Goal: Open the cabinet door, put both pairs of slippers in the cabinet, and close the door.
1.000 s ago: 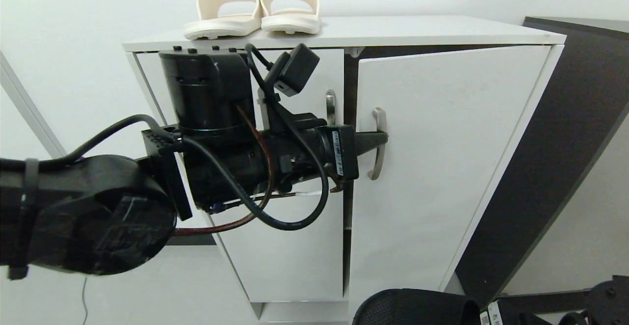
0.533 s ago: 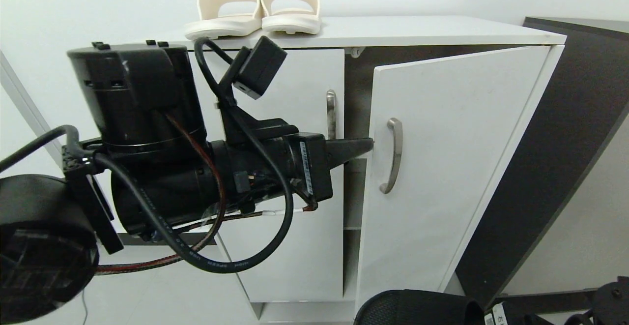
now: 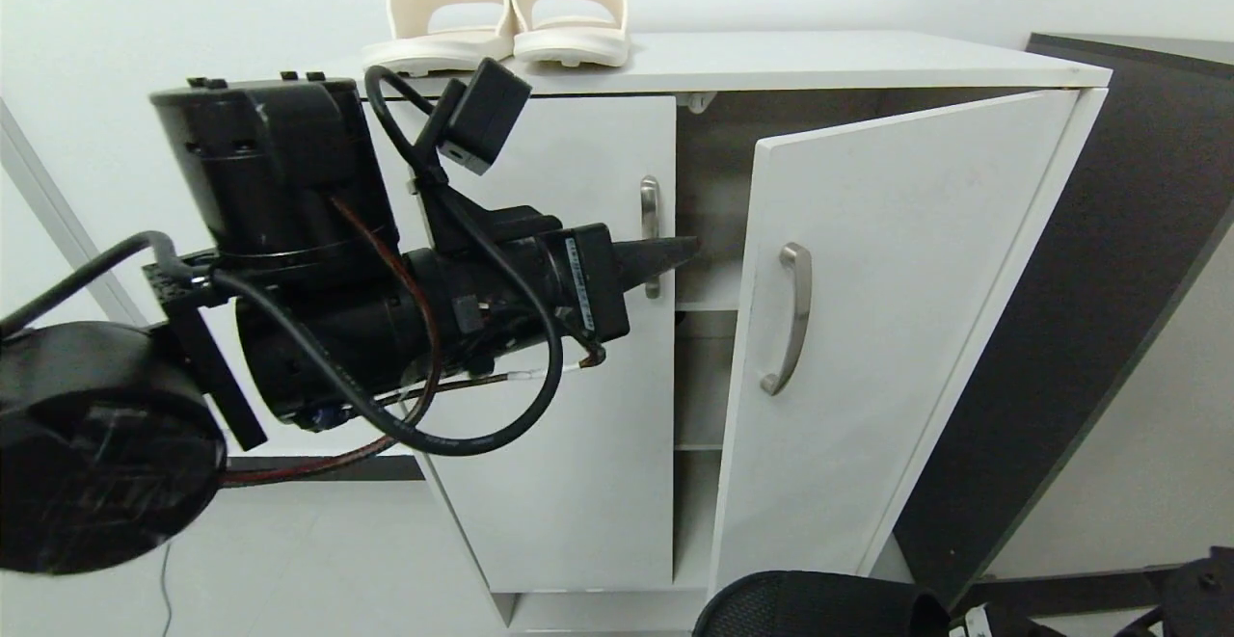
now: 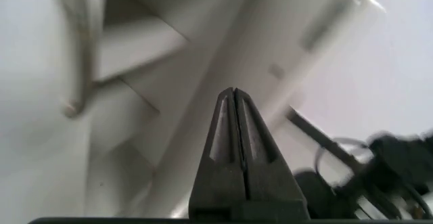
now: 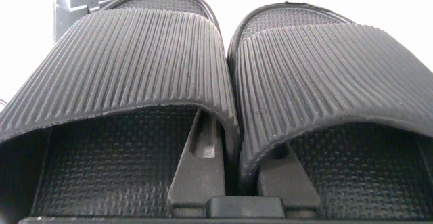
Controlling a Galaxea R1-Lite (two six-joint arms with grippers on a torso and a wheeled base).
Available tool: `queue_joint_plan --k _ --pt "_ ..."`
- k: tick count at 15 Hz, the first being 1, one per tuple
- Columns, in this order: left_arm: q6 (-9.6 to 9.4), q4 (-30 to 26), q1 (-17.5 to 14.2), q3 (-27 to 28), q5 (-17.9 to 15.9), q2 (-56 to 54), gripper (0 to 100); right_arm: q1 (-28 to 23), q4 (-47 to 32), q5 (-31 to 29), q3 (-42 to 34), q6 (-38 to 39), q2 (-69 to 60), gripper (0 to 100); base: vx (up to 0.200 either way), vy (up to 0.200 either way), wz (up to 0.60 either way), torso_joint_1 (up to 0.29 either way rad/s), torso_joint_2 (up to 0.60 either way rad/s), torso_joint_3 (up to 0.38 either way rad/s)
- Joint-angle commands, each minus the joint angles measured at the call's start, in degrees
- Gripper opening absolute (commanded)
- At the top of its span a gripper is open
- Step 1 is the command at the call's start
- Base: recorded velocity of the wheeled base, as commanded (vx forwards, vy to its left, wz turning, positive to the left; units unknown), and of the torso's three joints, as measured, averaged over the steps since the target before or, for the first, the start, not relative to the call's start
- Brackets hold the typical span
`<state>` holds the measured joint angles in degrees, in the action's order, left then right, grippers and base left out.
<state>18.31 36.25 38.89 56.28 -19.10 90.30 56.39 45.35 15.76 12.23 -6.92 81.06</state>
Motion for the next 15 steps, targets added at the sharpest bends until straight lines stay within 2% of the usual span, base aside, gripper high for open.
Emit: queue_joint_plan --k 1,2,6,11,13,14,15 --pt "0.41 2.24 -1.10 1.55 -0.06 4.45 0 0.74 -0.09 0.06 -0.45 0.07 0.24 0 0.000 0.000 0.00 0.000 0.00 0.000" --pt "0.41 4.17 -1.10 2.60 0.21 6.47 0 1.26 -0.09 0.06 -0.80 0.07 0.24 0 0.000 0.000 0.00 0.000 0.00 0.000" --pt "0.41 4.61 -1.10 5.50 0.29 10.08 0 2.14 -0.26 0.06 -0.98 0.33 0.60 0 0.000 0.000 0.00 0.000 0.00 0.000" --pt "0.94 4.53 -0.66 7.09 1.26 11.57 0 3.55 -0.09 0.06 -1.68 0.42 1.12 0 -0.200 0.000 0.00 0.002 0.00 0.003" --pt "0.85 4.61 1.19 7.00 1.52 11.57 0 3.90 -0.09 0.06 -1.77 0.42 1.12 0 -0.200 0.000 0.00 -0.002 0.00 0.007" --pt "0.50 4.61 4.35 6.73 1.61 11.48 0 4.08 -0.09 0.06 -1.77 0.51 1.03 0 -0.200 0.000 0.00 0.002 0.00 -0.007" --pt "0.41 4.61 5.94 6.73 1.70 11.39 0 4.16 -0.09 0.06 -1.86 0.42 0.95 0 -0.200 0.000 0.00 0.002 0.00 -0.002"
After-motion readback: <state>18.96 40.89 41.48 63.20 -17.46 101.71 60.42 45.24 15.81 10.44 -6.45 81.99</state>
